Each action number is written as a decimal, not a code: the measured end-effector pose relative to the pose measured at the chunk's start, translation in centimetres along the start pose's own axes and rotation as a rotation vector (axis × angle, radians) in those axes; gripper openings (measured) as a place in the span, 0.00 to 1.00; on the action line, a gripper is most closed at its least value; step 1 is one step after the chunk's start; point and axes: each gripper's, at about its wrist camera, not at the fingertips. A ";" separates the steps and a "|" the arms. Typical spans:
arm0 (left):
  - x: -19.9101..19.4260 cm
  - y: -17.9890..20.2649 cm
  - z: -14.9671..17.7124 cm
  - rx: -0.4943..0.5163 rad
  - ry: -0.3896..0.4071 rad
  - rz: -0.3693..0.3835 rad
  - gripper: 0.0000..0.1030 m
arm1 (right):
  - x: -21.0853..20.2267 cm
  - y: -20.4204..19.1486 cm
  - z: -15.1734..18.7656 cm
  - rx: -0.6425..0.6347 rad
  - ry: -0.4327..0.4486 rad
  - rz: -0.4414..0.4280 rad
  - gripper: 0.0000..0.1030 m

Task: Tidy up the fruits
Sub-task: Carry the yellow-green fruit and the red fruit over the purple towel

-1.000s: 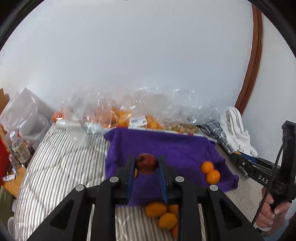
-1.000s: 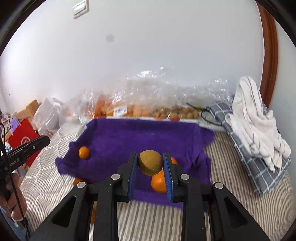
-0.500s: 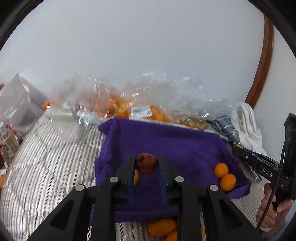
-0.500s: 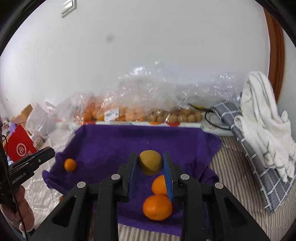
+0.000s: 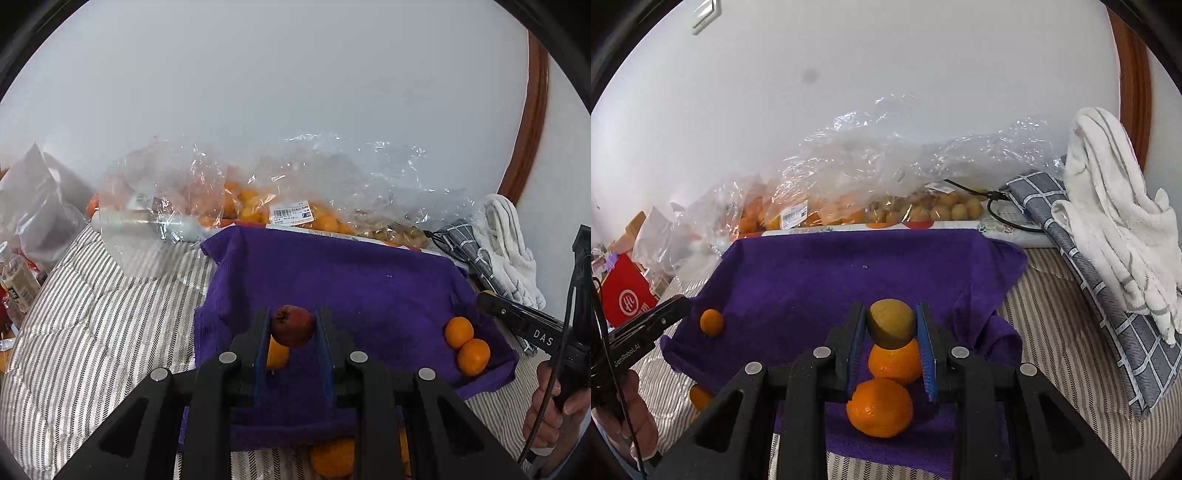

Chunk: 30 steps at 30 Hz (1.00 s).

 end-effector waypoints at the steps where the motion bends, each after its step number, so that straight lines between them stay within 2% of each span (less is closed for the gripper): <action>1: 0.0 0.0 0.0 -0.001 0.003 -0.001 0.22 | 0.0 0.0 0.0 0.000 0.001 0.003 0.27; 16: 0.0 -1.1 -0.6 -0.045 0.002 -0.004 0.22 | 0.8 -0.4 0.5 -0.028 -0.018 0.024 0.26; 30: 0.2 -1.1 -0.5 -0.043 -0.001 -0.006 0.22 | 1.5 -0.6 0.8 -0.049 -0.038 0.046 0.26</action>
Point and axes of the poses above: each gripper's, at about its wrist camera, not at the fingertips, and x roughly the way its jaws point, y to its right, z to its underside, and after that the axes turned 2 degrees about -y, right-handed
